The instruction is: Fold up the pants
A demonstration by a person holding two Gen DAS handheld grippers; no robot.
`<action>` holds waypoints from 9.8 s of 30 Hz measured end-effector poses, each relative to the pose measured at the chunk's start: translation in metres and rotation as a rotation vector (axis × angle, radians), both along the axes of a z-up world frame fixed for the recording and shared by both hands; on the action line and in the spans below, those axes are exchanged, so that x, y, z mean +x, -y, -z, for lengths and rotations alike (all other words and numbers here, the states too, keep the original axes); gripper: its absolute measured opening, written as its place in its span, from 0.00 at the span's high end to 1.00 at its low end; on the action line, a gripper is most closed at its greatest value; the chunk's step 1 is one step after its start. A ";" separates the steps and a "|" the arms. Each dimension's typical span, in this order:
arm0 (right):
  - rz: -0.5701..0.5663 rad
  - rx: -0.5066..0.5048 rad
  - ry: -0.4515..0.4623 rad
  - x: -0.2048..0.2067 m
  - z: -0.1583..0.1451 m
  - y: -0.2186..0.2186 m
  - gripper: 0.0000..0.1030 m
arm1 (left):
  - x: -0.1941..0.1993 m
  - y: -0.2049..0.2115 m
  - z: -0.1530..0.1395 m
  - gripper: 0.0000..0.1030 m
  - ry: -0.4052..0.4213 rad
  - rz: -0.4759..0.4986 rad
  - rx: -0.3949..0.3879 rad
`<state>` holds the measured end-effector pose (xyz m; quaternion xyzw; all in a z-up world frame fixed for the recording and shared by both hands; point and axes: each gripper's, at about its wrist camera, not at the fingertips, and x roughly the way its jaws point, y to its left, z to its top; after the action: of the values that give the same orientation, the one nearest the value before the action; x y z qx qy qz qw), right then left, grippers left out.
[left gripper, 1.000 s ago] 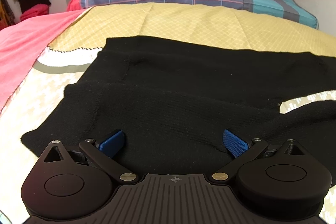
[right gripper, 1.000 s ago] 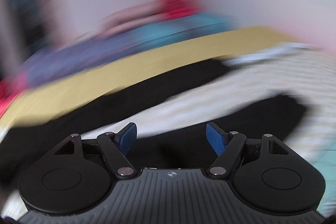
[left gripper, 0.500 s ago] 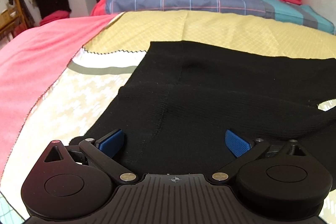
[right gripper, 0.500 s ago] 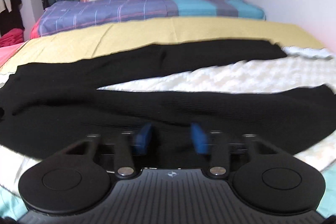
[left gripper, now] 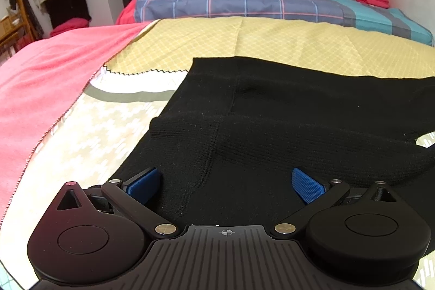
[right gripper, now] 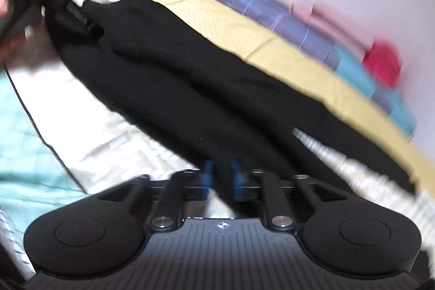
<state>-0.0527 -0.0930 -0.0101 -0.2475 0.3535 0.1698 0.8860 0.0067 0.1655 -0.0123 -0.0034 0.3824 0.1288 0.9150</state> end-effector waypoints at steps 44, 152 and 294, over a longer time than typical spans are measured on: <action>-0.496 0.002 0.018 0.010 0.022 -0.224 0.83 | -0.081 -0.077 -0.047 0.00 -0.010 -0.160 0.019; 0.728 0.151 0.057 -0.031 -0.026 0.185 0.93 | 0.003 0.063 -0.008 0.00 -0.127 0.218 -0.096; 0.637 0.745 -0.117 0.212 -0.011 0.194 0.14 | 0.140 -0.016 0.011 0.00 0.013 0.150 -0.388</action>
<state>0.1589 -0.2870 0.0007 0.2164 0.3759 0.0189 0.9008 0.1471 0.1816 -0.0233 -0.1519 0.3931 -0.0158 0.9067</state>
